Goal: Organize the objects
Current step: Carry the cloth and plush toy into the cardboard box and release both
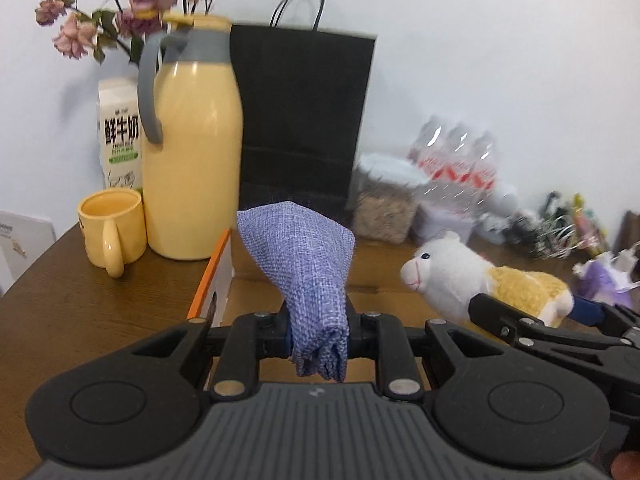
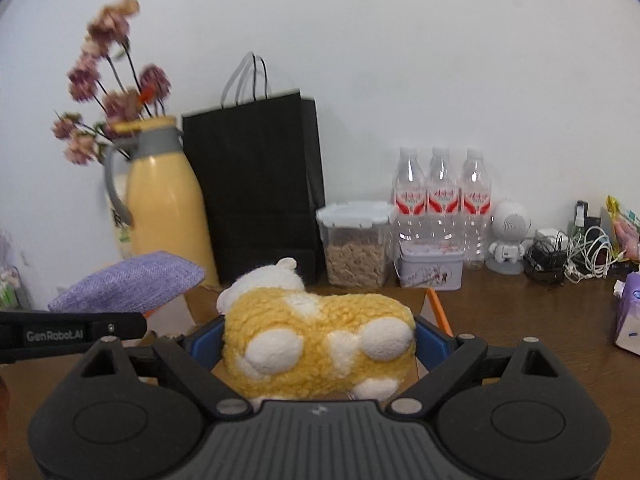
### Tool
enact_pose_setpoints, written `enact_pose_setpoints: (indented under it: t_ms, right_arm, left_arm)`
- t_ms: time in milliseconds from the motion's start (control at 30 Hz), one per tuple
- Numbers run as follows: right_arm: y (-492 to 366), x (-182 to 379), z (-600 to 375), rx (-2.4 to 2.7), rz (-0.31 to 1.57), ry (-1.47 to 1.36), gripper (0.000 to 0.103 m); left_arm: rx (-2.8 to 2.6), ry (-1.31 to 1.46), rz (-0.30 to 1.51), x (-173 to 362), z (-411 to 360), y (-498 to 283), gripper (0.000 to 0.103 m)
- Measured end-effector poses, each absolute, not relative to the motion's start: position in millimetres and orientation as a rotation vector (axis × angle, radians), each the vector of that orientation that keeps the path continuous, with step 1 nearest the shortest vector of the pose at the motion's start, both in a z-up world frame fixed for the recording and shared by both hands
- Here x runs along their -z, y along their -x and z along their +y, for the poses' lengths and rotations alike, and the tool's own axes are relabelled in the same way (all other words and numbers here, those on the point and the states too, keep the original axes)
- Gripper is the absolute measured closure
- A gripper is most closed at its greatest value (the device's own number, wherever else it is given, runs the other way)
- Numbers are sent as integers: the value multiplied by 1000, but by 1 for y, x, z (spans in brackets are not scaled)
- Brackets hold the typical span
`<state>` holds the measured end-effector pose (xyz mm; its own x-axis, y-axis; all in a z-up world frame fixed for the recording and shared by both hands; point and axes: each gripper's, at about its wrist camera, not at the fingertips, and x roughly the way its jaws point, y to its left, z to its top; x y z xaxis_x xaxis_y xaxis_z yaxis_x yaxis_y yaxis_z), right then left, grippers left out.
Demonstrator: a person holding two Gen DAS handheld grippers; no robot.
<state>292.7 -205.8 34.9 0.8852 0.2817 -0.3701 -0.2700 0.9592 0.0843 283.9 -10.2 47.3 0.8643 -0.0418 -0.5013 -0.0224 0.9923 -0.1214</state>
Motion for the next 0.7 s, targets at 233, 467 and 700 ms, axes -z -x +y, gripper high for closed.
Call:
enact_pose_setpoints:
  t_ms: [233,467,700]
  right_arm:
    - [-316,-1,-195,-249,490,5,10]
    - [-320,4,-200,-249,561,-5,4]
    - [-309,-6,-207,-257,525,-14,0]
  left_arm:
    - [-28,106,653,-13,-11,-314,82]
    - [-34,96,676,-6,-8,-313,68]
    - [-69,47,556,-22,-15,-293,0]
